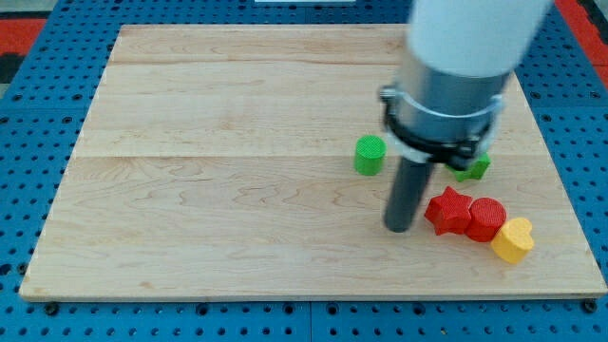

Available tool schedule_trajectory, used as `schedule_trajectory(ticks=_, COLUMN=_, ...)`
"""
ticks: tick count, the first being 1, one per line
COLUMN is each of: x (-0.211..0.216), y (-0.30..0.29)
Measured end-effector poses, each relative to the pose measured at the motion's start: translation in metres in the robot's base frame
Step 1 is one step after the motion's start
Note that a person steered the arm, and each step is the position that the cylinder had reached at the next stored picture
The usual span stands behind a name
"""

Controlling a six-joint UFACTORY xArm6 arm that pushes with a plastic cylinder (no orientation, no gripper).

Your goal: Move the hexagon to the left of the red star

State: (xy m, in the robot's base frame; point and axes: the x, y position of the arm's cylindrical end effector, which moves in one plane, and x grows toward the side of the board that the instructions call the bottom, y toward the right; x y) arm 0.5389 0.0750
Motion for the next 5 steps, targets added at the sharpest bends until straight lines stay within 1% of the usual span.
schedule_trajectory(ticks=1, x=-0.017, y=-0.102)
schedule_trajectory(ticks=2, x=-0.082, y=-0.184)
schedule_trajectory(ticks=3, x=-0.176, y=-0.237)
schedule_trajectory(ticks=4, x=-0.263, y=-0.248)
schedule_trajectory(ticks=5, x=-0.271, y=-0.205)
